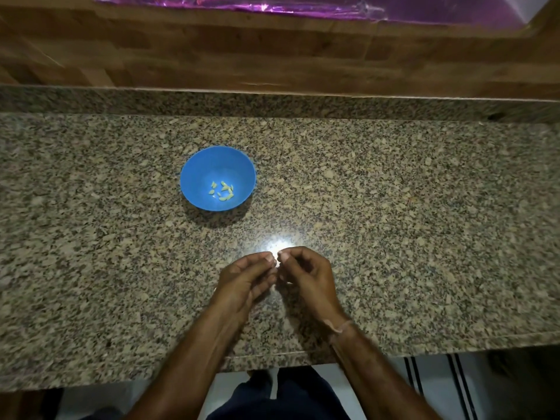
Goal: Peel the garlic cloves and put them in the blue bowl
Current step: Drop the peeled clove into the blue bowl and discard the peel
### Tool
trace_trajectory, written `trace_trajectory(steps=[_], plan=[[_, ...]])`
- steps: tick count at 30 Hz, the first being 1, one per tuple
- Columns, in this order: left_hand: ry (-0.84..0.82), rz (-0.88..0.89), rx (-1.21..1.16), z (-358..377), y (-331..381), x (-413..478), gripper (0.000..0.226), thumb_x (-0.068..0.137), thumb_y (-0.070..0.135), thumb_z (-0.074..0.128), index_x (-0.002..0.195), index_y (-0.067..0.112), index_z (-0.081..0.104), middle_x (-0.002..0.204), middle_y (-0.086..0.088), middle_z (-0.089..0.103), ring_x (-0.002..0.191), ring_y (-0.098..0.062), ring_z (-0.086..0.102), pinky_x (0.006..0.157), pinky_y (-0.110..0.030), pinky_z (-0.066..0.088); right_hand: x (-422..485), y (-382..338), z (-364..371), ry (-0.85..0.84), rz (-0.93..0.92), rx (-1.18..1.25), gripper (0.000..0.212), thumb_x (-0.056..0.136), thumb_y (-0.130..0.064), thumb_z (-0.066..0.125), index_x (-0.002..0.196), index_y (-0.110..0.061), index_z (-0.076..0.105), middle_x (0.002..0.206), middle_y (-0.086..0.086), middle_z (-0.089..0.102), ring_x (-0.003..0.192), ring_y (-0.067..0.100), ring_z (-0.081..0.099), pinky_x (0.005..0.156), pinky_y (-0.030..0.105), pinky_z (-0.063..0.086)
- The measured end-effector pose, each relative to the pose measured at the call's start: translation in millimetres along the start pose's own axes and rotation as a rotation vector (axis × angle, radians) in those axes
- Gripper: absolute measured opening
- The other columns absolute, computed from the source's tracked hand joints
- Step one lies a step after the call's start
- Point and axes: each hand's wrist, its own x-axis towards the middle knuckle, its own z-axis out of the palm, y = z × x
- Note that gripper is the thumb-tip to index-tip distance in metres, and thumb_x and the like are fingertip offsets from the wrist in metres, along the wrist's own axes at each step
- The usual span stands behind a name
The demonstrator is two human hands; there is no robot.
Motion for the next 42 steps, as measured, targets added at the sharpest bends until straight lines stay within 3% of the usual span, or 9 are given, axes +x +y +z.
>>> trace_trajectory(steps=[4,8,14,16,20,25,31,39,42], plan=[[0.174,0.579,0.827,-9.2,-4.2,29.1,0.01,0.087,0.012,0.08,0.095,0.017,0.077,0.083,-0.002,0.076,0.076,-0.018,0.071,0.069,-0.029,0.056,9.3,12.8,-22.9,0.014,-0.043,-0.232,0.005,0.096,-0.011,0.076,0.094,-0.008,0.08,0.086,0.007,0.08,0.084,0.021,0.078,0.076,0.033,0.062],[0.123,0.866,1.222,-12.7,-3.1,55.1,0.025,0.083,0.001,0.076,0.106,0.01,0.075,0.1,-0.006,0.068,0.092,-0.026,0.065,0.079,-0.033,0.049,11.5,26.5,-31.8,-0.02,-0.062,-0.488,0.013,0.094,-0.01,0.076,0.082,-0.016,0.079,0.077,-0.004,0.078,0.076,0.014,0.074,0.074,0.035,0.061],[0.154,0.819,1.201,-21.9,-24.3,44.9,0.065,0.09,0.009,0.078,0.148,0.011,0.048,0.143,-0.008,0.049,0.127,-0.027,0.055,0.097,-0.04,0.052,13.5,39.4,-29.3,-0.079,-0.167,-0.725,0.016,0.098,-0.02,0.069,0.082,-0.025,0.072,0.079,-0.009,0.073,0.077,0.012,0.069,0.072,0.041,0.057],[0.22,0.819,1.174,-27.2,-36.9,33.4,0.064,0.091,0.016,0.078,0.146,0.013,0.046,0.139,-0.006,0.047,0.125,-0.026,0.054,0.095,-0.041,0.053,10.0,40.5,-29.4,-0.072,-0.259,-0.831,0.016,0.101,-0.022,0.066,0.085,-0.024,0.07,0.081,-0.009,0.069,0.077,0.011,0.064,0.07,0.039,0.054],[0.246,0.838,1.229,-40.3,-57.8,16.5,0.042,0.095,0.031,0.072,0.134,0.02,0.062,0.128,0.001,0.052,0.118,-0.019,0.047,0.091,-0.046,0.051,3.6,48.0,-26.7,-0.048,-0.401,-0.98,0.02,0.106,-0.027,0.059,0.088,-0.021,0.064,0.083,-0.004,0.06,0.077,0.016,0.054,0.066,0.037,0.043],[0.241,0.81,1.382,-42.5,-67.1,14.4,0.042,0.097,0.041,0.066,0.138,0.035,0.062,0.152,0.005,0.046,0.136,-0.023,0.042,0.1,-0.05,0.043,7.9,50.4,-26.2,-0.057,-0.42,-1.032,0.023,0.106,-0.031,0.054,0.089,-0.018,0.062,0.083,0.0,0.06,0.077,0.021,0.053,0.065,0.04,0.042],[0.244,0.797,1.41,-41.8,-63.2,12.7,0.043,0.097,0.051,0.06,0.138,0.037,0.063,0.155,0.006,0.045,0.138,-0.022,0.04,0.101,-0.05,0.04,4.6,49.0,-21.8,-0.038,-0.455,-1.081,0.02,0.103,-0.024,0.055,0.085,-0.015,0.057,0.079,0.003,0.055,0.073,0.024,0.05,0.061,0.04,0.041],[0.252,0.78,1.417,-37.7,-59.5,9.3,0.043,0.093,0.036,0.075,0.135,0.036,0.065,0.153,0.007,0.046,0.138,-0.021,0.039,0.104,-0.049,0.038,3.1,48.7,-12.2,0.02,-0.426,-1.138,0.017,0.101,-0.019,0.06,0.086,-0.014,0.057,0.08,0.005,0.058,0.074,0.026,0.052,0.061,0.034,0.033],[0.25,0.783,1.352,-31.8,-56.7,9.1,0.034,0.094,0.029,0.074,0.128,0.032,0.07,0.141,0.008,0.055,0.13,-0.02,0.045,0.102,-0.046,0.042,4.9,44.2,-5.4,0.078,-0.347,-1.097,0.018,0.099,-0.018,0.063,0.082,-0.013,0.059,0.077,0.005,0.061,0.071,0.027,0.057,0.058,0.036,0.036]])
